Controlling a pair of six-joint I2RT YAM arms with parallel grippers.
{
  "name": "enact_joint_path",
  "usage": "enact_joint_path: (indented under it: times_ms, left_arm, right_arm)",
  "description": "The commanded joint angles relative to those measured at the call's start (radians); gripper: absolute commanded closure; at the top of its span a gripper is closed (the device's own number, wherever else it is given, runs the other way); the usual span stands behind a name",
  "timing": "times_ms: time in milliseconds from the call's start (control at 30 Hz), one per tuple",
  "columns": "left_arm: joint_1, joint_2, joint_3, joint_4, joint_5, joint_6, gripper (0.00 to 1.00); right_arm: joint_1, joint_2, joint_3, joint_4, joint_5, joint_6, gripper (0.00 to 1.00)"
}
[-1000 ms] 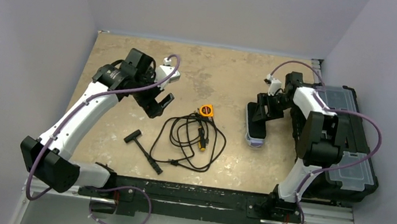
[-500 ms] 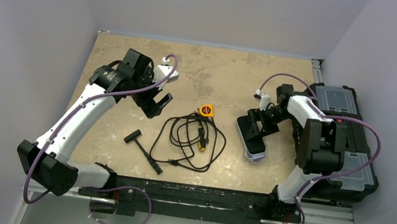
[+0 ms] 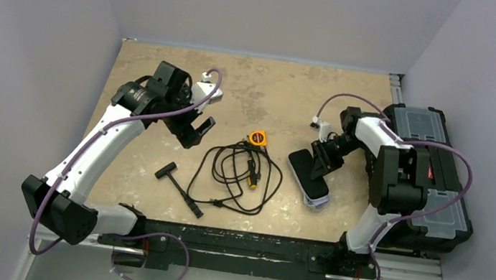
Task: Open the umbrella
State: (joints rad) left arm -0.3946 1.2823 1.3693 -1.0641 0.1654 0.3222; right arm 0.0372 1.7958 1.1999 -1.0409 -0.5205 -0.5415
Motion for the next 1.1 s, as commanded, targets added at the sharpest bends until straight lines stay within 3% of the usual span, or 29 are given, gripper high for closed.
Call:
enact_joint_path:
  times_ms: [0,133,233,300,467,700,867,1000,1067]
  left_arm:
    - [0.033,-0.009,0.058,-0.005,0.008,-0.037,0.00]
    - [0.215,0.057,0.179,-0.096,0.190,-0.135,0.00]
    - [0.319,0.079,0.236,-0.113,0.274,-0.190,0.00]
    - [0.357,0.058,0.224,-0.091,0.291,-0.210,0.00]
    - [0.373,-0.017,0.141,-0.051,0.206,-0.209,0.00]
    - [0.478,-0.015,0.142,-0.079,0.206,-0.256,0.00]
    - [0.523,-0.003,0.161,-0.089,0.237,-0.257,0.00]
    - [0.522,-0.005,0.144,-0.058,0.267,-0.230,0.00]
    - [0.522,0.005,0.126,-0.042,0.299,-0.220,0.00]
  right_arm:
    - [0.103,0.041,-0.056,0.030,-0.013,0.018,0.81]
    - [0.175,0.088,-0.030,0.094,-0.112,0.175,0.87]
    - [0.220,0.073,-0.056,0.264,-0.202,0.400,0.95]
    - [0.262,0.045,-0.101,0.448,-0.233,0.611,1.00]
    - [0.444,0.080,-0.113,0.874,-0.213,0.976,1.00]
    - [0.674,0.276,0.047,1.231,-0.059,1.328,1.00]
    - [0.711,0.455,0.311,1.226,-0.036,1.352,1.00]
    - [0.634,0.380,0.291,1.118,-0.065,1.169,1.00]
    - [0.586,0.329,0.264,0.979,-0.074,1.023,1.00]
